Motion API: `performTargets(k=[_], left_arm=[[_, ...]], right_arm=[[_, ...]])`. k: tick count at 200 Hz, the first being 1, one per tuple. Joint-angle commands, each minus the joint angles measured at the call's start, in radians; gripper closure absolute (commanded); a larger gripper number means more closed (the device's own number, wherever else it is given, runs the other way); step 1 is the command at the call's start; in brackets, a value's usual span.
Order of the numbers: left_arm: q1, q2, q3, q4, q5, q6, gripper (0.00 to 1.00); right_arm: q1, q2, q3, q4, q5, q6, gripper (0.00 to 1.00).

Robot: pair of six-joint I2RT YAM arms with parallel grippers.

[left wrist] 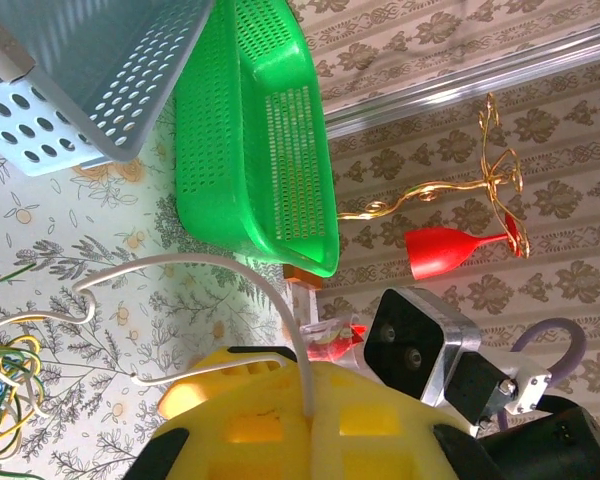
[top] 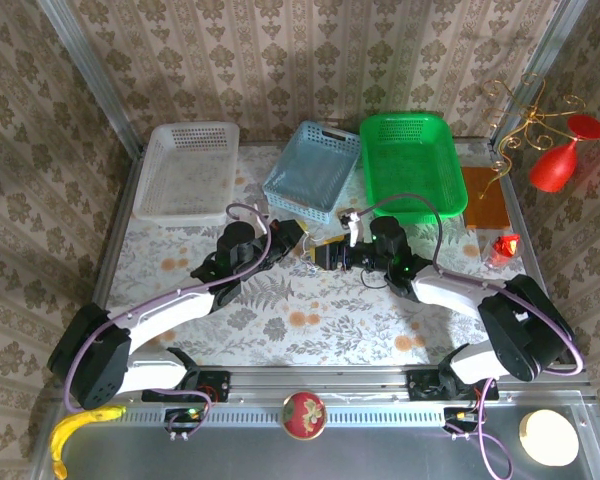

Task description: Untangle the cables

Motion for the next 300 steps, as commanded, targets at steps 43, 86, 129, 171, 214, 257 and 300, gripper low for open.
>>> performTargets(k=[43, 86, 129, 171, 214, 257, 300], left_arm=[[0.009, -0.008, -0.020, 0.061, 0.006, -0.048, 1.00], [0.009, -0.008, -0.028, 0.064, 0.002, -0.060, 1.00], [0.009, -0.005, -0.037, 0.068, -0.003, -0.064, 1.00], [0.034, -0.002, -0.025, 0.029, 0.032, 0.079, 0.86], [0.076, -0.109, -0.090, -0.174, -0.010, 0.368, 0.30], [0.078, -0.153, -0.148, -0.287, -0.088, 0.592, 0.21], [0.042, -0.013, -0.078, -0.295, -0.088, 0.745, 0.21]], right_arm=[[-0.019, 0.060, 0.074, 0.036, 0.006, -0.028, 0.35], [-0.027, 0.063, 0.106, 0.022, -0.007, -0.035, 0.41], [-0.027, 0.041, 0.101, -0.007, -0.027, -0.043, 0.79], [-0.027, -0.032, 0.110, -0.116, -0.006, -0.037, 1.00], [-0.026, -0.156, 0.190, -0.346, 0.042, -0.055, 1.00], [-0.024, -0.186, 0.274, -0.479, 0.031, -0.044, 1.00], [-0.008, -0.192, 0.319, -0.533, 0.021, -0.026, 1.00]])
